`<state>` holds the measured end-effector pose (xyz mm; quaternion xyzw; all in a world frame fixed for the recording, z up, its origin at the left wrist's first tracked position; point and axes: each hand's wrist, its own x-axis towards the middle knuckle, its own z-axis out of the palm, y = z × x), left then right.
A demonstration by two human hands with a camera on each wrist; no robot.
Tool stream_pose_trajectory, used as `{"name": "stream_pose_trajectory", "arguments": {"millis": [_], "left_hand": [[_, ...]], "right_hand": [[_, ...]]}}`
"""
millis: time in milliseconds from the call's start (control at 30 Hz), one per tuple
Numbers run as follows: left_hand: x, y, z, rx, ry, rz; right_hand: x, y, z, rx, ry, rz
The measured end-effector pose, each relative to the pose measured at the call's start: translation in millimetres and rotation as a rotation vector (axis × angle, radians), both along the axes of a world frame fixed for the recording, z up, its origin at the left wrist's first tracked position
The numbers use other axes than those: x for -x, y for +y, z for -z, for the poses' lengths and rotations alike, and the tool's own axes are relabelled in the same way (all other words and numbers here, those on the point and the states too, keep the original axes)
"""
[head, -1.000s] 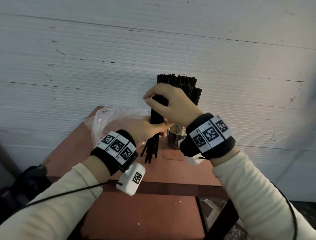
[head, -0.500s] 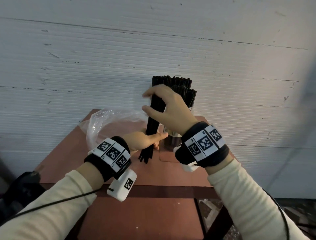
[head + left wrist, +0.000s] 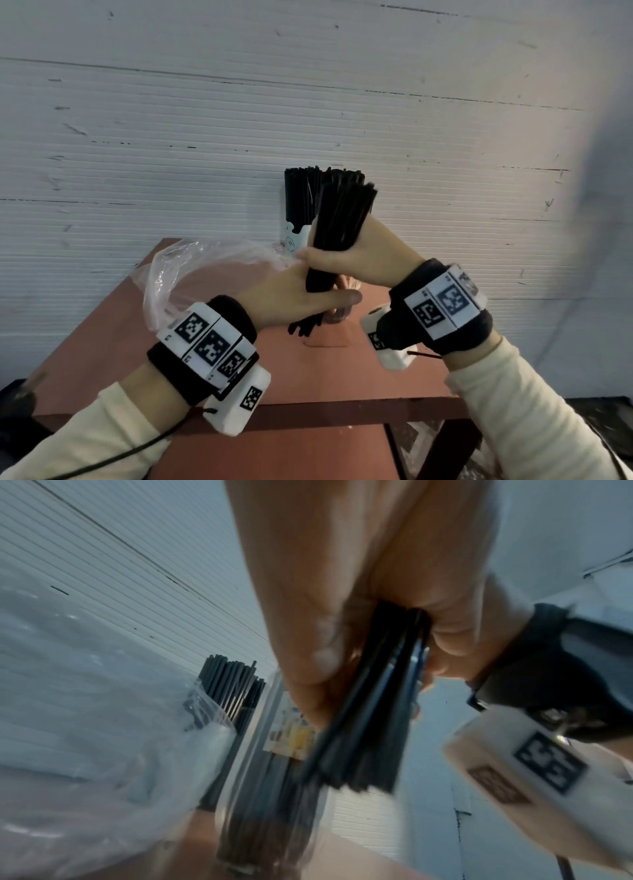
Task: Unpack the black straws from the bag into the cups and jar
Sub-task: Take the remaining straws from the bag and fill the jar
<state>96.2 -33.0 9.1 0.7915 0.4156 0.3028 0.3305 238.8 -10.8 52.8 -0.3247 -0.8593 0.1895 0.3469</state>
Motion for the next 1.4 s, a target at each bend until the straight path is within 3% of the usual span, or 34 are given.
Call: {"name": "stream_pose_trajectory", "arguments": {"millis": [200, 467, 633, 833, 1033, 1400], "left_hand": [[-4.0, 38.3, 17.2, -0.156, -0.447, -0.216], [-13.7, 94.6, 3.9, 0.026, -0.381, -0.107], [-15.3, 108.6, 4.9, -0.005, -0.345, -0.093], [-13.9, 107.2, -0.2, 0.046, -0.397, 0.05], [-13.9, 108.6, 0.3, 0.15, -0.503, 0.058], [-10.2, 109.9, 9.3, 0.101, -0.445, -0.005]], "right_hand": [[-36.1, 18.2, -58.0, -0.106, 0.301, 0.092], [-57.2, 53.8, -87.2, 0.013, 0.428, 0.163], [-58.7, 67.2, -88.6, 0.015, 0.347, 0.188], [-53.3, 70.7, -85.5, -0.011, 0.249, 0.177], [-50.2, 74.4, -83.0, -0.05, 0.201, 0.171], [-42.9, 77.4, -68.9, -0.094, 0.149, 0.157]]}}
